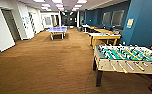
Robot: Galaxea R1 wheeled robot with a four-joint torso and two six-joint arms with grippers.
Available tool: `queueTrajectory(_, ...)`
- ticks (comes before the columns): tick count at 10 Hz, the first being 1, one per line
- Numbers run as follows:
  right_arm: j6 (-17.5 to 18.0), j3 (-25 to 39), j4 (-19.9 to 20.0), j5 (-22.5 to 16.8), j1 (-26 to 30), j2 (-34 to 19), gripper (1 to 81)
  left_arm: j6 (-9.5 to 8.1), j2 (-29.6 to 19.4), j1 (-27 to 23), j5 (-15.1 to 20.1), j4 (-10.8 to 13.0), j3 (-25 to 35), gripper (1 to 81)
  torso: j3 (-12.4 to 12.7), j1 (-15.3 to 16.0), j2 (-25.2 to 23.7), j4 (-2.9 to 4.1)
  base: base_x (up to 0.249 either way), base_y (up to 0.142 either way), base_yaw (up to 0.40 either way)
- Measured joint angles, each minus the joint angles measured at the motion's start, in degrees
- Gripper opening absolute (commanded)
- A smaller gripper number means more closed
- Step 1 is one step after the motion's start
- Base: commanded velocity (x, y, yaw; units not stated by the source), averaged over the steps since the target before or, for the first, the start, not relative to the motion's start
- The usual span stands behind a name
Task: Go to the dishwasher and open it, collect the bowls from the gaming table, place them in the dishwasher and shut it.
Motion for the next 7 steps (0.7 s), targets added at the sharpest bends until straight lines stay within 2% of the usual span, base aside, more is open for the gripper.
queueTrajectory(7,0.0,0.0,0.0,-0.06,-0.04,-0.02,81.1,-0.02,-0.11,-0.13,-0.05,-0.02,0.0,81.1,0.0,-0.02,0.0,0.0,0.0,0.0,0.0)
